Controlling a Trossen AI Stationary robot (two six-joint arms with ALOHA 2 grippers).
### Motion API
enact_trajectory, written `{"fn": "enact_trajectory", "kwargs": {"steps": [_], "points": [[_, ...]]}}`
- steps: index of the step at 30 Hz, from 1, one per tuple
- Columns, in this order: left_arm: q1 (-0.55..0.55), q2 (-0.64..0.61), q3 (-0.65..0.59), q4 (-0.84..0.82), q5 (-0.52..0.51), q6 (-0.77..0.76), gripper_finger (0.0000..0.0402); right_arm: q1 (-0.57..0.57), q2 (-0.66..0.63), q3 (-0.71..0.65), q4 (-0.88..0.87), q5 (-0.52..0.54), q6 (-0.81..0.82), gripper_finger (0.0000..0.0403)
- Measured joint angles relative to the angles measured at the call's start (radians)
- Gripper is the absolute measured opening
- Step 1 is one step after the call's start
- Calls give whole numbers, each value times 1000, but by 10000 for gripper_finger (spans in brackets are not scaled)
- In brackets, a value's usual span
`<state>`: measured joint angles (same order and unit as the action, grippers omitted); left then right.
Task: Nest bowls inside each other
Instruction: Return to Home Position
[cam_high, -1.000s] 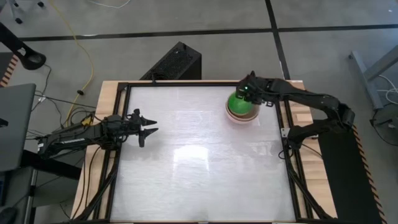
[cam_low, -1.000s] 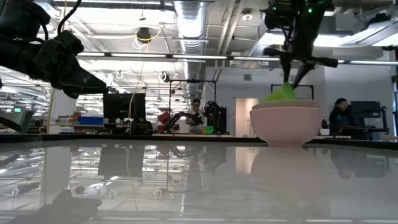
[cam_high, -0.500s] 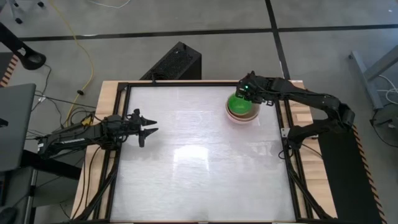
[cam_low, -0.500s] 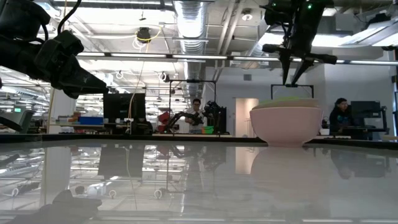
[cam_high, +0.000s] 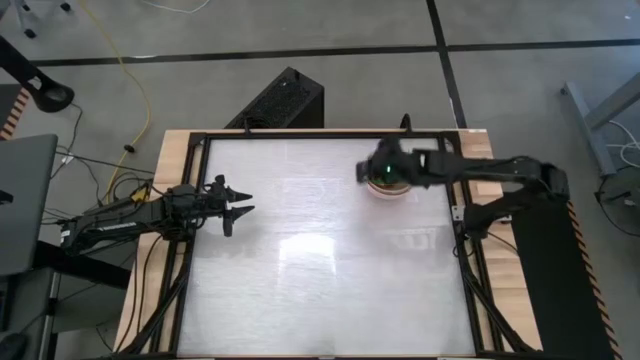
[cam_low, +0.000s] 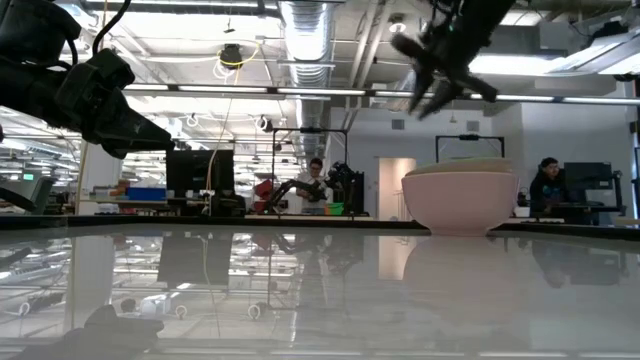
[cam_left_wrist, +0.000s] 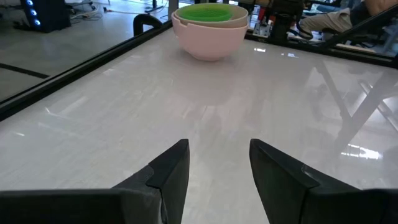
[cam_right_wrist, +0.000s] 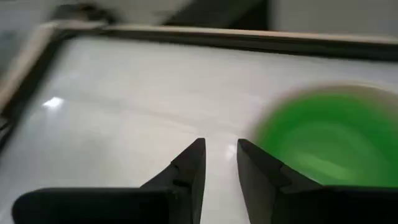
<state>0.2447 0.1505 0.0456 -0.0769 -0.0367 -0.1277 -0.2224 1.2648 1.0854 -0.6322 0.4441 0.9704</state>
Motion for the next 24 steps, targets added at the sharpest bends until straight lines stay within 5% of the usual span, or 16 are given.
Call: {"fn": "enact_trajectory", "kwargs": {"steps": [12,18,24], "points": [[0,0,0,0,0,0,158,369,0,-298,768,91,-370,113],[0,0,0,0,0,0,158,354,0,-614,1304,55,-485,113],[0,0,0,0,0,0,158,260,-9,-843,1651,-121,-512,113]]}}
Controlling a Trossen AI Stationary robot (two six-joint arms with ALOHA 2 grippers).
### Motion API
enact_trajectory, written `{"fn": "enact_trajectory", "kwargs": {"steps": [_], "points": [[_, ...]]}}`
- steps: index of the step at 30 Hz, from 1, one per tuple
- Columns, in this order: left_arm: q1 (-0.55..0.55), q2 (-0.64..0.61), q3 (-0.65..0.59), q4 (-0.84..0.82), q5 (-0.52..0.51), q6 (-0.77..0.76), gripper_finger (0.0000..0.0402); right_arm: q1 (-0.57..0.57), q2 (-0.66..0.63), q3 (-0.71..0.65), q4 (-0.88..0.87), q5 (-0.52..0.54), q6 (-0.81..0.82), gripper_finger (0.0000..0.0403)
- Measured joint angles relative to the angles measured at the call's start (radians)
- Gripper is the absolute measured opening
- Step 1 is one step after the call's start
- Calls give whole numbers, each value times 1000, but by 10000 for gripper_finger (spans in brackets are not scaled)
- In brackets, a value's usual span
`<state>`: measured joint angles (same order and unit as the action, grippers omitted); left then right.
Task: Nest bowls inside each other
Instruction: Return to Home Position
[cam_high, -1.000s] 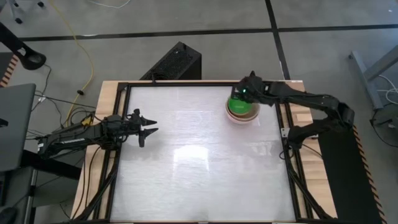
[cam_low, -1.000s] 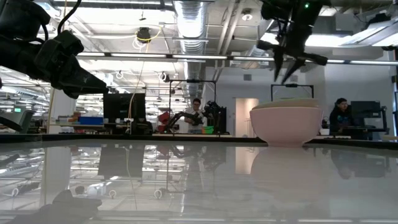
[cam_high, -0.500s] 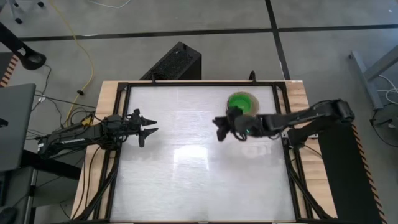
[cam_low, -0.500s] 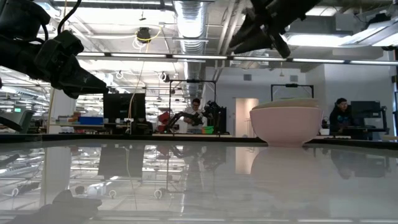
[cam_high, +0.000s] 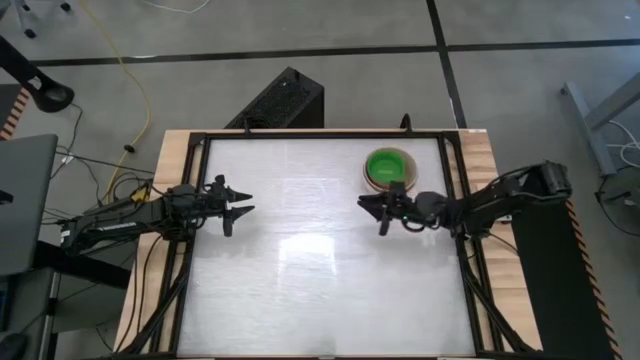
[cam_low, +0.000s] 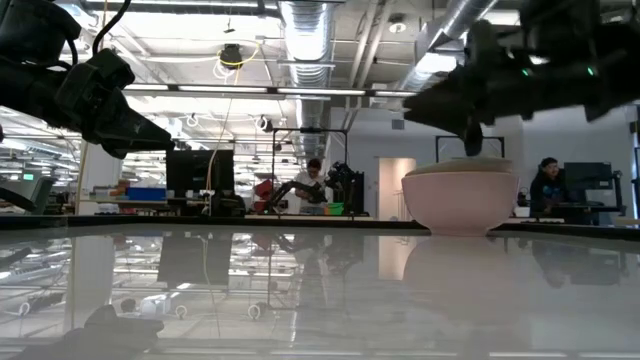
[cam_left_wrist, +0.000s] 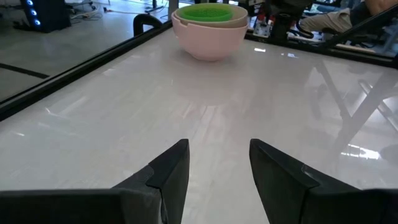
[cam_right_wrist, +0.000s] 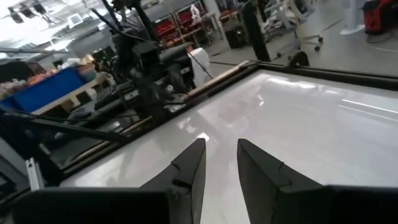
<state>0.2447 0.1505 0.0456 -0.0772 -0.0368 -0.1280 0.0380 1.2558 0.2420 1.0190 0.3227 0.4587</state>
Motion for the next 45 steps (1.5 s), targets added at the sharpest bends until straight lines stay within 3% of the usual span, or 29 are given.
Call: {"fn": "enact_trajectory", "kwargs": {"steps": [8,18,21,34,37,42,45], "points": [[0,0,0,0,-1,0,158,-132,-133,-237,192,-79,-59,113],[0,0,0,0,0,0,158,-269,-430,-235,-94,-406,-69,113],[0,0,0,0,0,0,158,-280,-504,-235,-150,-455,-91,113],[0,0,0,0,0,0,158,-414,-887,-236,-554,-459,-116,108],[0,0,0,0,0,0,158,-422,-946,-236,-576,-521,-103,108],[0,0,0,0,0,0,158,-345,-995,-236,-577,-537,-71,107],[0,0,0,0,0,0,158,-248,-993,-236,-579,-407,-103,107]]}}
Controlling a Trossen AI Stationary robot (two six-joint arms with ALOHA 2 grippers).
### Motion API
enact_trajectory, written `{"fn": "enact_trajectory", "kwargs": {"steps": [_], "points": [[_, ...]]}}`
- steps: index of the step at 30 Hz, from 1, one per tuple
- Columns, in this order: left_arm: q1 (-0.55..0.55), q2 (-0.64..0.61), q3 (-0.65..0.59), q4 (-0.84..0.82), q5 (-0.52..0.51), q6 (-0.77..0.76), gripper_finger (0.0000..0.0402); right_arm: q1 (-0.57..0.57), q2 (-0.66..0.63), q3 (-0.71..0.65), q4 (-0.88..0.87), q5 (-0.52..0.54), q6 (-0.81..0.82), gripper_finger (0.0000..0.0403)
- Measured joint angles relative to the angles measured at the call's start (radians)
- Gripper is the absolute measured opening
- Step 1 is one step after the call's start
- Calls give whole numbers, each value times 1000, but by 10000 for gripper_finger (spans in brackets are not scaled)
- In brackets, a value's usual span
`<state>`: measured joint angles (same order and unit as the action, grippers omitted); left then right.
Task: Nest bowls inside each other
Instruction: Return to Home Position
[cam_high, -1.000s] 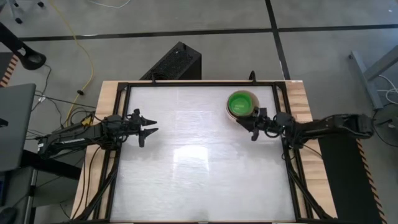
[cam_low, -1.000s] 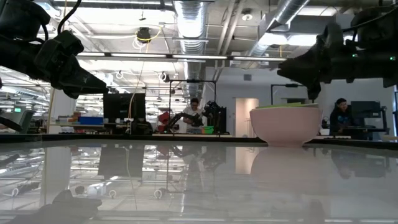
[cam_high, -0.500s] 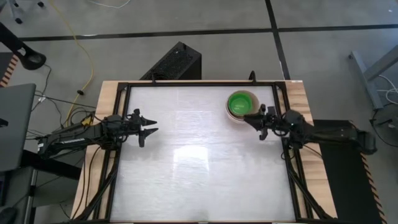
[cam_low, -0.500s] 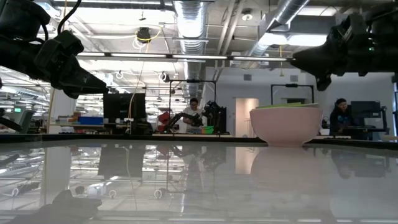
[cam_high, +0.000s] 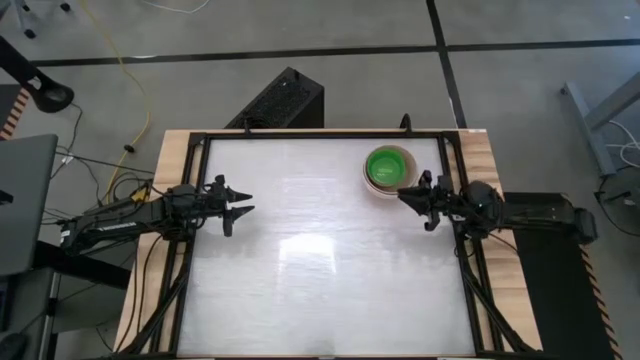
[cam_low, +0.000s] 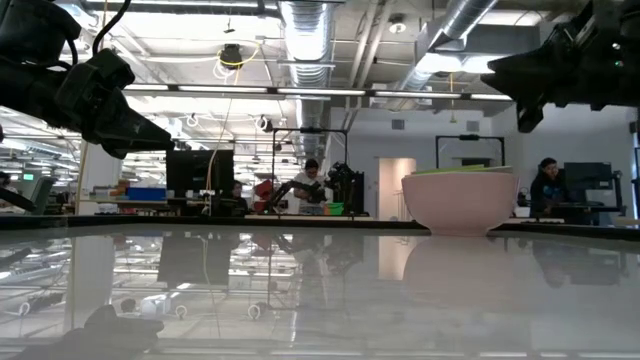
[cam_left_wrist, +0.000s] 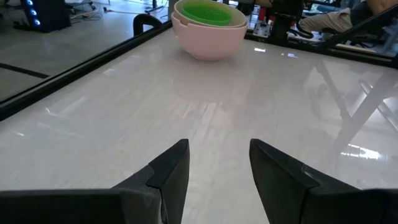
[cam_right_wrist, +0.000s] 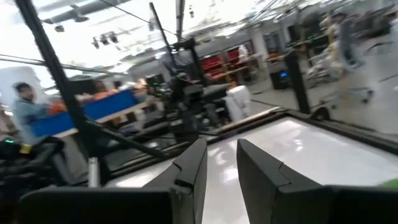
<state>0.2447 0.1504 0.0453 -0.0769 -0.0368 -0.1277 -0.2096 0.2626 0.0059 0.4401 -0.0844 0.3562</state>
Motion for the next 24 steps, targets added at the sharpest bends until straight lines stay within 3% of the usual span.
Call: {"fn": "enact_trajectory", "kwargs": {"steps": [5,10,24], "points": [[0,0,0,0,0,0,158,187,35,0,-10,257,-83,107],[0,0,0,0,0,0,158,295,33,0,-48,385,-130,107],[0,0,0,0,0,0,158,307,31,-1,-311,393,-127,108]]}}
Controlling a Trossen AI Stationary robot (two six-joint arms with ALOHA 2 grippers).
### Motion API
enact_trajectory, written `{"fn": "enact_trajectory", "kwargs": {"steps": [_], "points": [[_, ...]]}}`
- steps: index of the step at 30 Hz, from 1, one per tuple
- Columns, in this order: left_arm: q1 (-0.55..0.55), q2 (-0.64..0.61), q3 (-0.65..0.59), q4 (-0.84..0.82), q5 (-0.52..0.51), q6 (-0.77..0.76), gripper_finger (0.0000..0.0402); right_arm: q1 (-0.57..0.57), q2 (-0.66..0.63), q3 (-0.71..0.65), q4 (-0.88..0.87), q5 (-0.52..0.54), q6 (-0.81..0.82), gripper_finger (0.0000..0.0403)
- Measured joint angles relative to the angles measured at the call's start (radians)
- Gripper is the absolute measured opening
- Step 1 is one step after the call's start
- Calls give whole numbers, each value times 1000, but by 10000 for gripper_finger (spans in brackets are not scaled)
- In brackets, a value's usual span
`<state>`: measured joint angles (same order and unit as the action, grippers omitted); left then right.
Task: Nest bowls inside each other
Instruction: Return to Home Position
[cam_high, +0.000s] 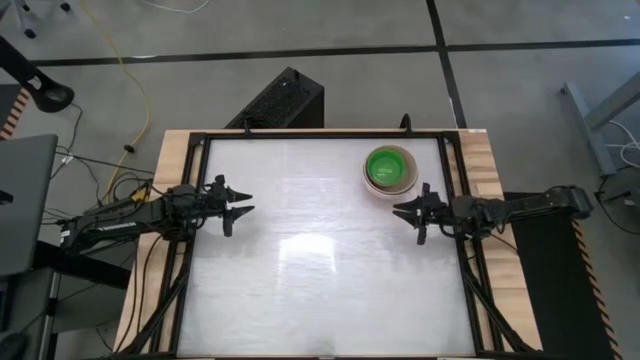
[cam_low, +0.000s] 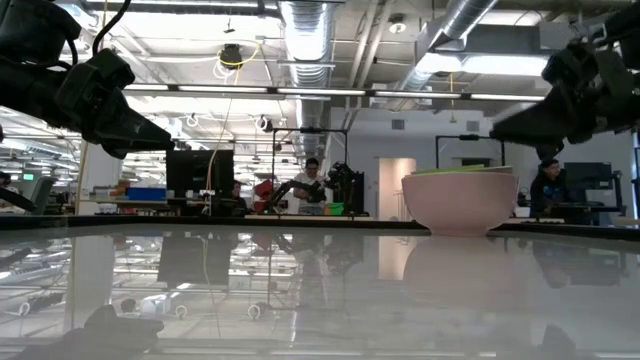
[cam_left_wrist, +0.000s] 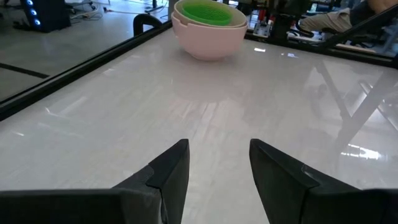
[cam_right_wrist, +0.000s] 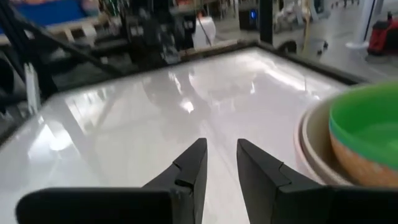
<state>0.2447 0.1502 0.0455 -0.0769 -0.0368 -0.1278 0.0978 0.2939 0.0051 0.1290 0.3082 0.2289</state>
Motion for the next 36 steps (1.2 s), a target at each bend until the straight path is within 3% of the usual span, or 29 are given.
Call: {"fn": "enact_trajectory", "kwargs": {"steps": [36], "points": [[0,0,0,0,0,0,158,0,0,0,-68,-6,0,108]]}}
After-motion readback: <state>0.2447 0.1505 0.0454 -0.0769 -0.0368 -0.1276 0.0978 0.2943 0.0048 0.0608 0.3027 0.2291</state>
